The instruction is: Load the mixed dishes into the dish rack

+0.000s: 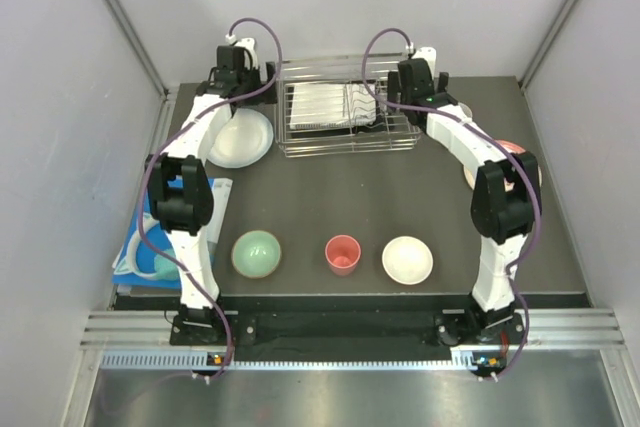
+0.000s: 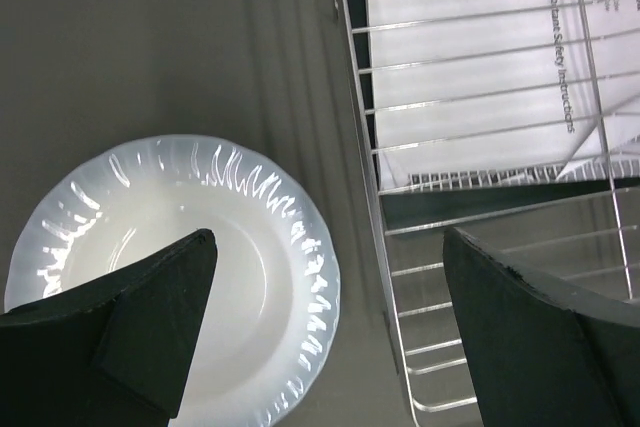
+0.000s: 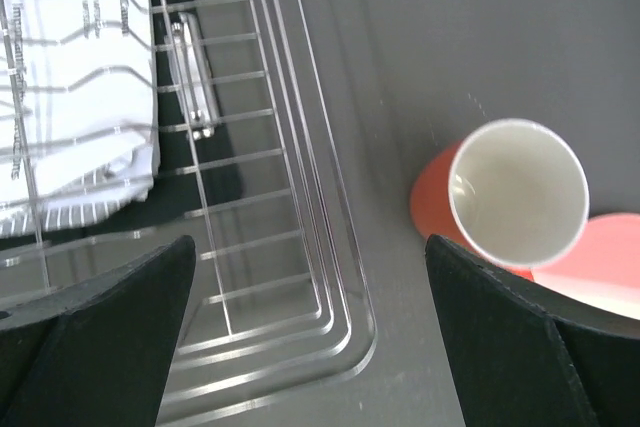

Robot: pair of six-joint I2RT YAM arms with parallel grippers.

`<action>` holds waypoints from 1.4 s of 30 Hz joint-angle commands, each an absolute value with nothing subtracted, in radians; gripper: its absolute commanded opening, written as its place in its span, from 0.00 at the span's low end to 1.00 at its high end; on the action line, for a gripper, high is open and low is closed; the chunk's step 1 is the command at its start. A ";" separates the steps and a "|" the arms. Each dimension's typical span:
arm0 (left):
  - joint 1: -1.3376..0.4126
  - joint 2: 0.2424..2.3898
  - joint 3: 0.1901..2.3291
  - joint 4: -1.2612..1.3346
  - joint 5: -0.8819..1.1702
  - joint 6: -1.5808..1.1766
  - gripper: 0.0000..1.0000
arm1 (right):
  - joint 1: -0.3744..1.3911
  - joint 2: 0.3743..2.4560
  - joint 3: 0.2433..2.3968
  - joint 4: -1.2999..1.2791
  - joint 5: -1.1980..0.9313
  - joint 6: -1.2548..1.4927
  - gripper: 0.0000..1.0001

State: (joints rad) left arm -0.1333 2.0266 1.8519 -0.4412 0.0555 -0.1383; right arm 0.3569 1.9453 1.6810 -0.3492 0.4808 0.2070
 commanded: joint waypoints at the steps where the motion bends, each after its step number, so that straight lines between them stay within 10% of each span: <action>1: -0.133 2.103 1.988 -0.337 0.084 -0.156 0.99 | 0.336 1.977 1.767 -0.196 0.508 0.152 0.96; 32: -0.213 2.312 2.036 -0.245 0.041 -0.141 0.99 | 0.206 2.270 1.902 -0.164 0.156 0.305 0.66; 42: -0.213 2.329 2.033 -0.239 0.028 -0.146 0.34 | 0.204 2.298 1.908 -0.158 0.132 0.313 0.43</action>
